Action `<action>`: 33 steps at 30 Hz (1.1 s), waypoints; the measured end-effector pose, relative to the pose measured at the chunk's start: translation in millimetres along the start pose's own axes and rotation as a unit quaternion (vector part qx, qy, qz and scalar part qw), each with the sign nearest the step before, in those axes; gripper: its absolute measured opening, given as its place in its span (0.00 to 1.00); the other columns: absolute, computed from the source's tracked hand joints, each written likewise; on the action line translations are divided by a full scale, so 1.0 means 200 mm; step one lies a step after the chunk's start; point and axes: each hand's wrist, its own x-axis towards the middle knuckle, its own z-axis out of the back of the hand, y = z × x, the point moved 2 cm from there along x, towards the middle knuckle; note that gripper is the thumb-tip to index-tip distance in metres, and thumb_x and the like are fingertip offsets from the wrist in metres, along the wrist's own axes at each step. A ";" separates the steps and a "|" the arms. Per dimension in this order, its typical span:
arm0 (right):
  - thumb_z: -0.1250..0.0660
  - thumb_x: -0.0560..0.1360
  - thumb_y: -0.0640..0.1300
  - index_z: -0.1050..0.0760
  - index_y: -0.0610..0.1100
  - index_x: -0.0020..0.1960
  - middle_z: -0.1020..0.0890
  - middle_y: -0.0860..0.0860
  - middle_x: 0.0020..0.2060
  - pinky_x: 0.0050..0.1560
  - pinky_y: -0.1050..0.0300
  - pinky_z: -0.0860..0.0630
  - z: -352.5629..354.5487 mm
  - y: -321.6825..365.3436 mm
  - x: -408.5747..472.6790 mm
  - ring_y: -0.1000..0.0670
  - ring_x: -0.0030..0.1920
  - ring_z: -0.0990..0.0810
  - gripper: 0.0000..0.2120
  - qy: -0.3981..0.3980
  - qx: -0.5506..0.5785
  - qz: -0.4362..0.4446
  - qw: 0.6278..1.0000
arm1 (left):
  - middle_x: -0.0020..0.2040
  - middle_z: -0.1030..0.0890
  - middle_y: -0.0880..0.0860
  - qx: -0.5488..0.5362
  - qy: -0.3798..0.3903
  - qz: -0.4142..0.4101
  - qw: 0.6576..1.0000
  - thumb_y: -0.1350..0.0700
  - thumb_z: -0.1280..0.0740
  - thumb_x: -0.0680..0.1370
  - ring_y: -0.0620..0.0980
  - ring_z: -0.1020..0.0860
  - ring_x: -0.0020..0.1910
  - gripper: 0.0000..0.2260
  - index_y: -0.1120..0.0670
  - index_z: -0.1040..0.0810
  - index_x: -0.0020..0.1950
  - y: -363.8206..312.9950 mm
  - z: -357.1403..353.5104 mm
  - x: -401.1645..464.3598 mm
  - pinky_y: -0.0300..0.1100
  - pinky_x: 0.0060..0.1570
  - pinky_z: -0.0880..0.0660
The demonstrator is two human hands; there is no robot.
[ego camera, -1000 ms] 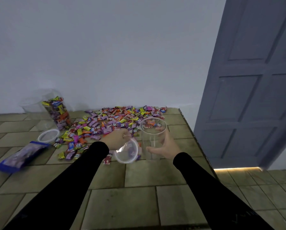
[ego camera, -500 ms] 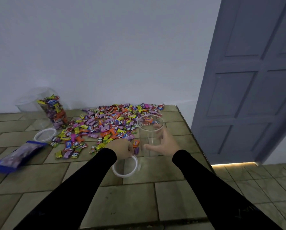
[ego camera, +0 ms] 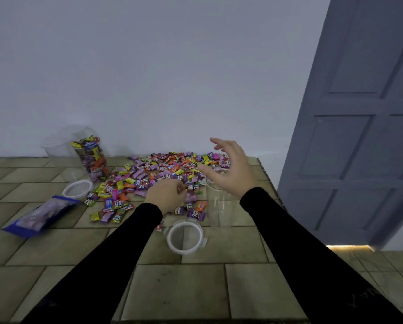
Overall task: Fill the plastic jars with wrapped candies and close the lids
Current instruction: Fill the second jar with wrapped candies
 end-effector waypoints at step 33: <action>0.56 0.81 0.62 0.59 0.58 0.78 0.62 0.45 0.77 0.71 0.31 0.60 -1.26 -0.11 -0.04 0.37 0.75 0.66 0.28 0.382 -0.345 -0.097 0.852 | 0.80 0.55 0.53 -0.006 0.070 0.224 0.972 0.39 0.53 0.82 0.58 0.52 0.78 0.26 0.45 0.50 0.79 0.74 -0.16 -0.27 0.57 0.74 0.55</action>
